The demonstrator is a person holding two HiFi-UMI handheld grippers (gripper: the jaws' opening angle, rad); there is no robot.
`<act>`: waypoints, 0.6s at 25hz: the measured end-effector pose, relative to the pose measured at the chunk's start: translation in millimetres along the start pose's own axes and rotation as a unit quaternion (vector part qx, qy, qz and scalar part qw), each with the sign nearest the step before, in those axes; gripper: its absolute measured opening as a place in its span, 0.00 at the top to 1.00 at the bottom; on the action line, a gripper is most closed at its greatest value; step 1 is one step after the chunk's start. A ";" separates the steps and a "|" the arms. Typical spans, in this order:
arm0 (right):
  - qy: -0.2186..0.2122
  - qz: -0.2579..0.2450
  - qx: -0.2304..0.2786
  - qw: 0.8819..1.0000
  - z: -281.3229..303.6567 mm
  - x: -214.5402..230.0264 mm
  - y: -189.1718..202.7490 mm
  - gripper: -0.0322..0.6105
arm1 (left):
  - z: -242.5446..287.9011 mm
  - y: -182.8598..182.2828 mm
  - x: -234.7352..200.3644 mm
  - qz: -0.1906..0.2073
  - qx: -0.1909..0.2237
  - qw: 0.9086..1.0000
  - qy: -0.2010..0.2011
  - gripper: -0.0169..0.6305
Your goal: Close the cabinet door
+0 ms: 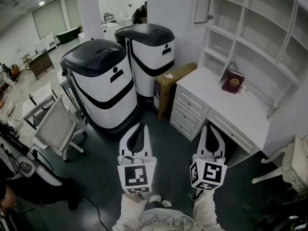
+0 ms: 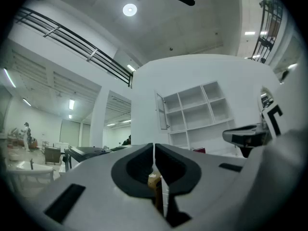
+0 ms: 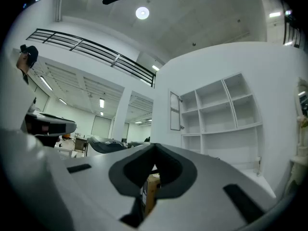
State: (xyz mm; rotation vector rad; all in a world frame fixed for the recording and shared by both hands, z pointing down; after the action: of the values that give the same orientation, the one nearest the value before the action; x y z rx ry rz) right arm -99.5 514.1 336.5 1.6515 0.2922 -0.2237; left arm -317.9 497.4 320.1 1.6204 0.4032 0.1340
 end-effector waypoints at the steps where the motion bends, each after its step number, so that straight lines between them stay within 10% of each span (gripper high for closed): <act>1: 0.001 0.000 0.000 1.000 2.5 -1.3 0.4 0.95 | 2.0 0.7 -2.2 0.000 -0.001 1.000 0.000 0.95; 15: 0.017 -0.001 -0.003 1.000 36.0 -18.1 7.9 0.95 | 29.7 10.3 -31.8 -0.003 -0.007 1.000 0.002 0.95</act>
State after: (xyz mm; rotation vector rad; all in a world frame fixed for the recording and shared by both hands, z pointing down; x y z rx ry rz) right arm -113.1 476.5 346.0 1.6511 0.3202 -0.1955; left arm -336.0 458.3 332.3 1.6050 0.4096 0.1357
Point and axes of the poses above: the fingertips, and each gripper's own axes: z forward along the fingers, x to its right, y out of its underside, the point moved 4 cm from there along -z, backward along the fingers, and after that the axes turned 14 degrees about -z, right-handed, at the moved point
